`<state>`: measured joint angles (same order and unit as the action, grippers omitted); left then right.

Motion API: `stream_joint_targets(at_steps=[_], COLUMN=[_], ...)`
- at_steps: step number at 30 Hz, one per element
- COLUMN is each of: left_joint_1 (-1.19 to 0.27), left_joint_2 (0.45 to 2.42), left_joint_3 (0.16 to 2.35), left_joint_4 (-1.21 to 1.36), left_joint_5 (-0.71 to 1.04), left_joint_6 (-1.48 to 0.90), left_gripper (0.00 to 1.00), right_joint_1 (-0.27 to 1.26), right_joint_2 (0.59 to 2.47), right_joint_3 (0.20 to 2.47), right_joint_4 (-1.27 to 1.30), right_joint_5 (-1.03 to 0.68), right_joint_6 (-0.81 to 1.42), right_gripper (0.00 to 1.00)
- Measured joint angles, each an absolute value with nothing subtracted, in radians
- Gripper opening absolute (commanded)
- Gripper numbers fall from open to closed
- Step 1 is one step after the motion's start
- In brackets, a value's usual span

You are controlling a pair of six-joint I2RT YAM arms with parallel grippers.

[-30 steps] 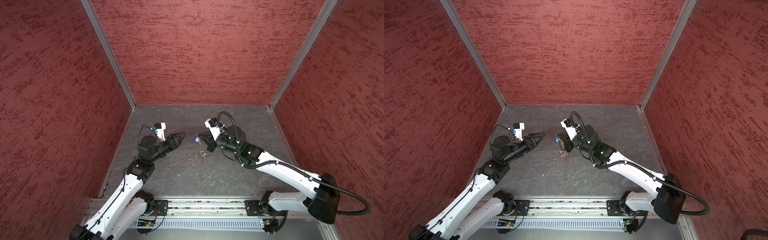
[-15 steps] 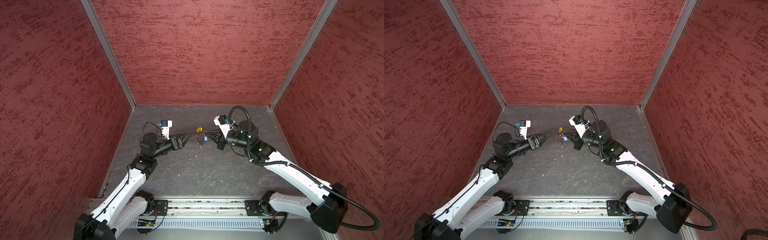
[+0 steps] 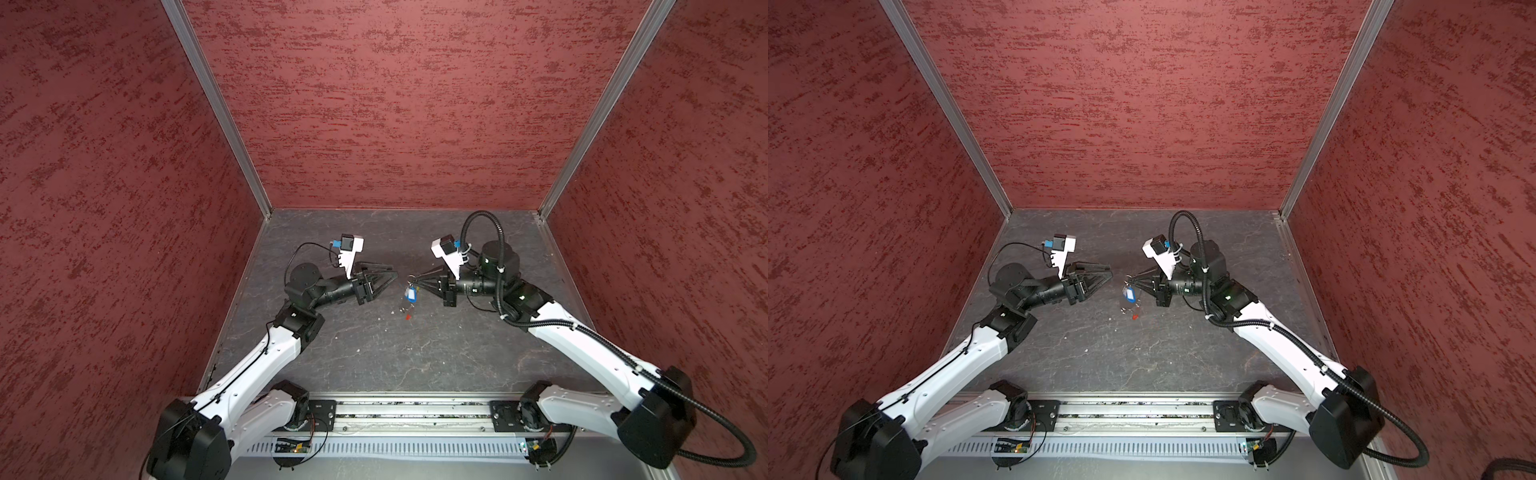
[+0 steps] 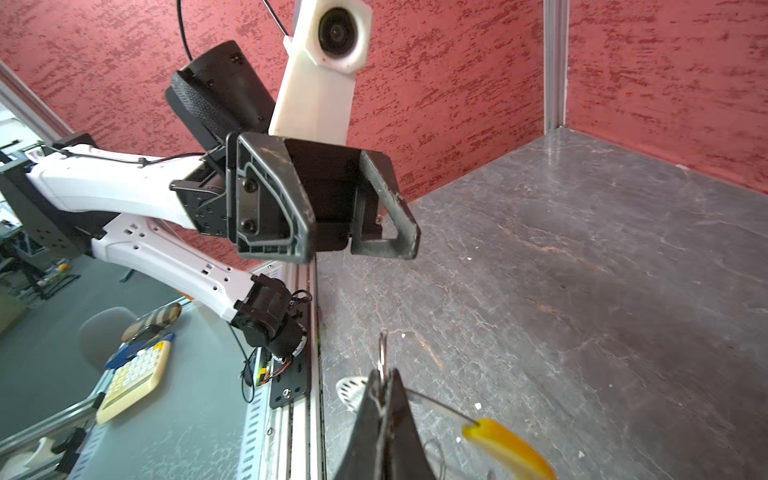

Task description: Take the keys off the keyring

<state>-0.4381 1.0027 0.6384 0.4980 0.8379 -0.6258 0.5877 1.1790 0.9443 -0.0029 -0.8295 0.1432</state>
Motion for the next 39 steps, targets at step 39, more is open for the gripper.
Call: stream_joint_targets(at_steps=[39], left_joint_1=[-0.559], left_joint_2=[0.973], left_joint_3=[0.677], left_joint_4=[0.438], left_joint_5=[0.831], left_joint_6=[-0.466], left_gripper=[0.23], right_joint_1=[0.592], right_joint_2=[1.14], right_joint_3=[0.905], right_joint_4=[0.12], right_joint_5=[-0.982], right_joint_6=[0.255], right_gripper=[0.0])
